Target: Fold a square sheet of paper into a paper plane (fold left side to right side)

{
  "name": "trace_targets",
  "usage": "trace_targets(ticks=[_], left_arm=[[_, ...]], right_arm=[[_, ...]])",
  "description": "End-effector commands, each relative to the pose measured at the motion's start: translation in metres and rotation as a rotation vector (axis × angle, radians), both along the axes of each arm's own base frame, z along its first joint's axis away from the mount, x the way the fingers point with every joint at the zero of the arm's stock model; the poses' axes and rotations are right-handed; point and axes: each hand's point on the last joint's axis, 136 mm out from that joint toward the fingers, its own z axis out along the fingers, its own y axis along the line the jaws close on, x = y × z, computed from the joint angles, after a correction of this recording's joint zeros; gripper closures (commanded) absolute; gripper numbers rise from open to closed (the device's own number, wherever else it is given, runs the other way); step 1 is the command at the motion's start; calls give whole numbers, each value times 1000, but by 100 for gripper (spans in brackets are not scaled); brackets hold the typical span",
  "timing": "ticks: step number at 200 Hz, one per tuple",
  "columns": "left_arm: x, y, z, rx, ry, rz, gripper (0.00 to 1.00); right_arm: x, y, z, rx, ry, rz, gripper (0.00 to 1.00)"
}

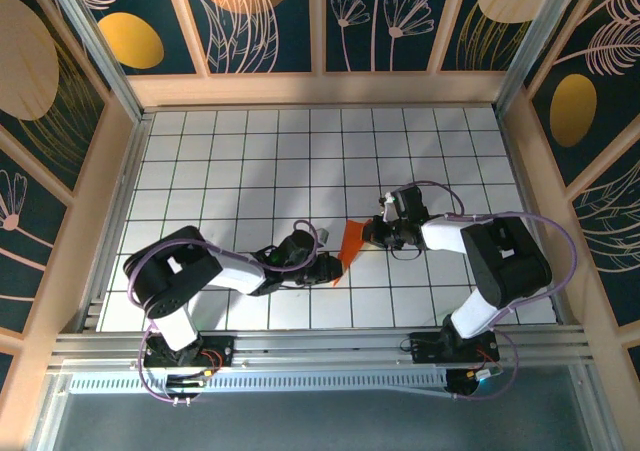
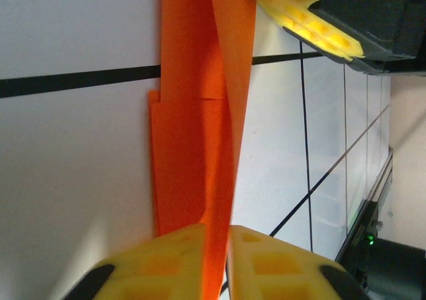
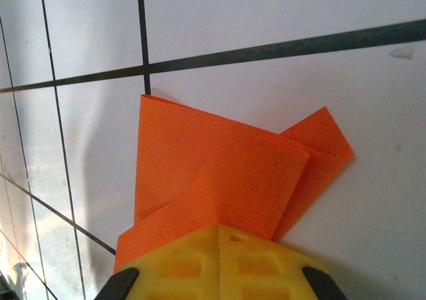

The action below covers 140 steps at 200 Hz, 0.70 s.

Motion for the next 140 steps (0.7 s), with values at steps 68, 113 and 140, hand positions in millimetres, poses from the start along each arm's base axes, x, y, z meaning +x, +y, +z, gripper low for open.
trace_targets(ticks=[68, 113, 140], left_arm=[[13, -10, 58, -5, -124, -23, 86], [17, -24, 40, 23, -100, -61, 93], [19, -29, 36, 19, -99, -65, 93]], right_arm=[[-15, -13, -27, -111, 73, -4, 100], [-17, -13, -30, -117, 80, 1, 100], [-17, -13, -30, -121, 82, 3, 100]])
